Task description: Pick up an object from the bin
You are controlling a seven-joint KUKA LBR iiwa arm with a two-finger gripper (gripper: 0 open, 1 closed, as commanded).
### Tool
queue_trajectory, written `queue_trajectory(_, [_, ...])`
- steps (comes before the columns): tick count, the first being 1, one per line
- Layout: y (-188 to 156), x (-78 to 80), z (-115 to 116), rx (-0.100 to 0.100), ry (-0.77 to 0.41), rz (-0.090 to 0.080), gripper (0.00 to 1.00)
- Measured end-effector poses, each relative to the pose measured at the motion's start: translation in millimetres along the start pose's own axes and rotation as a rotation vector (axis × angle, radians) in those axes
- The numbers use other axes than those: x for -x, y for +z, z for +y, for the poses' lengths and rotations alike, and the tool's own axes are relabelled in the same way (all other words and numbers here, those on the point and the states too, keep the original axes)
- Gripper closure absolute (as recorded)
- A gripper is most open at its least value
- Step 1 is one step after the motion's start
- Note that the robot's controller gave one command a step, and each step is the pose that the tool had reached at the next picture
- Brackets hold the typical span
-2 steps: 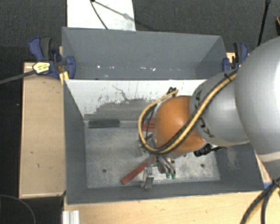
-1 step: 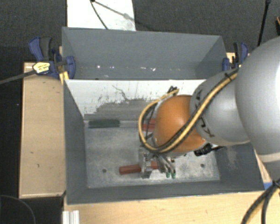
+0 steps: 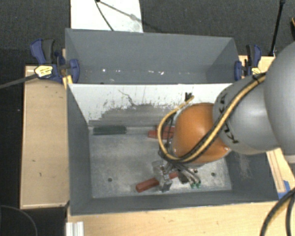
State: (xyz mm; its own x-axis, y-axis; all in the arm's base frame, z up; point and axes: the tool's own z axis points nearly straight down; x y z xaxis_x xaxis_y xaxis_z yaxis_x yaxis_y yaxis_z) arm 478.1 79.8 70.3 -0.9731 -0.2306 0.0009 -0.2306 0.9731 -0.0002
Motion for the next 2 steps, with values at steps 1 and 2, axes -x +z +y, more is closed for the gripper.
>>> queue_trajectory(1, [-161.8,17.7,-14.2,-0.001,0.044,-0.012,1.00])
queue_trajectory(2, [-149.7,46.1,-36.9,-0.001,-0.002,-0.006,1.00])
